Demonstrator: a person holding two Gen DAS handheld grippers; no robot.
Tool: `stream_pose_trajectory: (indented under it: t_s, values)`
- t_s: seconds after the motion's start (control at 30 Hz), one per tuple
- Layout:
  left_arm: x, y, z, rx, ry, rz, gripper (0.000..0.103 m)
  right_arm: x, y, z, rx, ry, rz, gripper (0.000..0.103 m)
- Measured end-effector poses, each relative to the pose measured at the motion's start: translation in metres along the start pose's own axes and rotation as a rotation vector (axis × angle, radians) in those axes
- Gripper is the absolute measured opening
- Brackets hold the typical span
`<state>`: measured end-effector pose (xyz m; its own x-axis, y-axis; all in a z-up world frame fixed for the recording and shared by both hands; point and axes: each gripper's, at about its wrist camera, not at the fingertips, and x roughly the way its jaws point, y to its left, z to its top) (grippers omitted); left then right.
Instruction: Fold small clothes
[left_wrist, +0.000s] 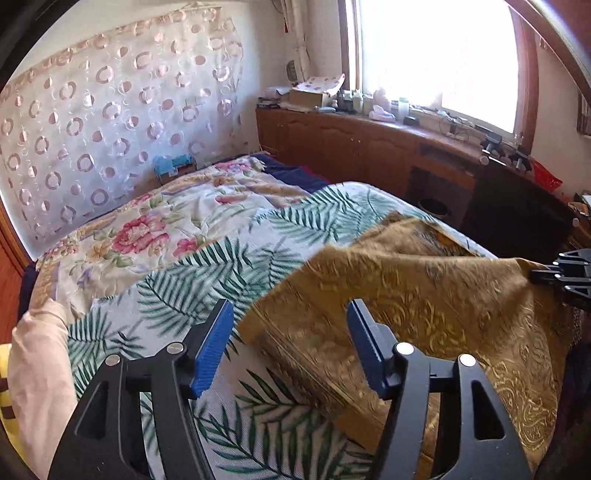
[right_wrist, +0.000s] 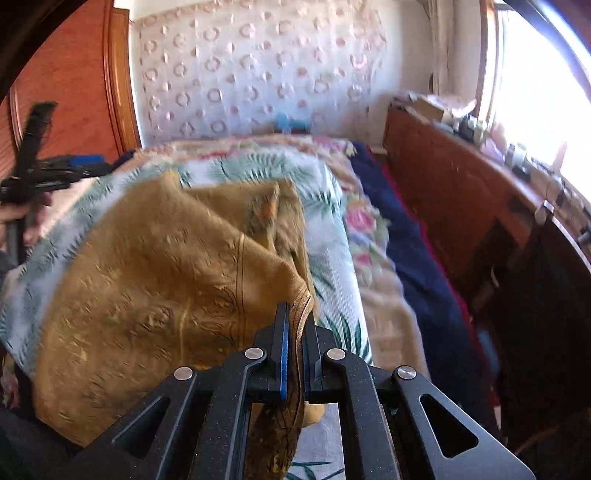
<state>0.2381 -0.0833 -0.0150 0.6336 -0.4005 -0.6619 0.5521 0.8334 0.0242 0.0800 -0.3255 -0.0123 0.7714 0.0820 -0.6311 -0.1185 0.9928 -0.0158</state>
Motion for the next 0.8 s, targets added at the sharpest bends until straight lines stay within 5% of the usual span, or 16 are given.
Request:
stream_pose_trajectory:
  t_s: [0.1, 0.17, 0.23, 0.5, 0.67, 0.73, 0.8]
  values:
    - [-0.001, -0.006, -0.011, -0.012, 0.022, -0.013, 0.065, 0.011, -0.001, 0.003, -0.003, 0.062, 0.038, 0.005]
    - [-0.003, -0.009, -0.017, -0.021, 0.028, -0.011, 0.065, 0.008, -0.002, 0.012, -0.024, 0.058, 0.034, 0.016]
    - [-0.007, -0.010, -0.021, -0.031, 0.023, -0.015, 0.065, 0.002, -0.001, 0.022, -0.044, 0.036, 0.033, 0.027]
    - [-0.020, -0.019, -0.022, -0.060, -0.016, -0.022, 0.067, -0.023, -0.010, 0.070, -0.077, -0.088, 0.043, 0.041]
    - [-0.017, -0.025, -0.020, -0.065, -0.014, -0.025, 0.067, 0.029, 0.004, 0.107, -0.106, -0.008, 0.146, 0.041]
    - [-0.013, -0.027, -0.021, -0.072, 0.001, -0.017, 0.082, 0.056, 0.005, 0.114, -0.114, 0.045, 0.181, 0.041]
    - [-0.013, -0.027, -0.022, -0.082, -0.002, -0.021, 0.083, 0.082, 0.011, 0.122, -0.133, 0.097, 0.202, 0.041]
